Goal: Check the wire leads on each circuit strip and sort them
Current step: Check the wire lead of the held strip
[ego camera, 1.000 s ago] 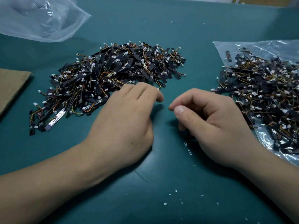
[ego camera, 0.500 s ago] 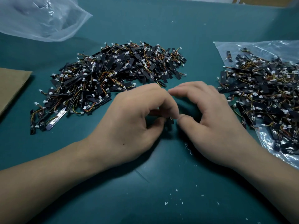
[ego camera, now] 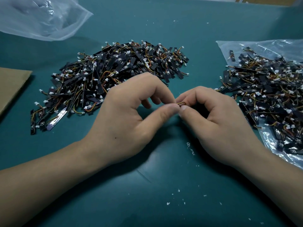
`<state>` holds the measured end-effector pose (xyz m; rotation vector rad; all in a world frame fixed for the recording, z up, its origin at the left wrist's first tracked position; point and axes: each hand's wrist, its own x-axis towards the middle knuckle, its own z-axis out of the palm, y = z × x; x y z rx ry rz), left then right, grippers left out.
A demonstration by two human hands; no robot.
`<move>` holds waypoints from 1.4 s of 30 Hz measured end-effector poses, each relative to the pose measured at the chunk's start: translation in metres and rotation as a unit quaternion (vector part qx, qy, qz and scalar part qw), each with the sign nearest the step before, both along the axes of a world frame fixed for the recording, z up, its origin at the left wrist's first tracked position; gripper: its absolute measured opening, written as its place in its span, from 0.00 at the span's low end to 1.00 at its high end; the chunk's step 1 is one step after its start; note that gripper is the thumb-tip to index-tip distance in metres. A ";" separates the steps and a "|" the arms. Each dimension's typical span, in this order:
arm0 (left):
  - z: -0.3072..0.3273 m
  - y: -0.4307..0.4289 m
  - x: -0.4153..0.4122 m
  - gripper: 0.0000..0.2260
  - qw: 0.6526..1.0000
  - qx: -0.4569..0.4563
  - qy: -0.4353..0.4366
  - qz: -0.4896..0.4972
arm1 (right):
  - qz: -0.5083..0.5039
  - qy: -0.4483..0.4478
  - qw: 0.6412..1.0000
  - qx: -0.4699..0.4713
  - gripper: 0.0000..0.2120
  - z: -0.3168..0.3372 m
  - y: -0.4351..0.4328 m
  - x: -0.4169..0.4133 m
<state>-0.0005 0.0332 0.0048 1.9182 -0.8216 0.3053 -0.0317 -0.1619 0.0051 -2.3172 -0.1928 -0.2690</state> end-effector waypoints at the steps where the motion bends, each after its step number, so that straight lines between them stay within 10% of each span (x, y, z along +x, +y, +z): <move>1: 0.000 0.000 0.000 0.04 1.000 -0.006 0.008 0.013 | -0.005 0.001 1.000 0.000 0.05 -0.001 0.000 0.000; 11: 0.004 -0.001 0.000 0.08 0.995 0.059 0.074 -0.007 | -0.034 -0.042 0.996 0.068 0.03 -0.003 -0.003 0.001; 28: 0.003 0.000 0.005 0.03 0.979 -0.096 0.178 -0.041 | 0.057 -0.035 0.998 0.010 0.02 -0.002 -0.002 -0.001; 42: 0.005 0.000 0.003 0.07 0.983 0.033 0.176 -0.042 | 0.044 -0.057 0.985 0.154 0.04 -0.001 -0.003 -0.003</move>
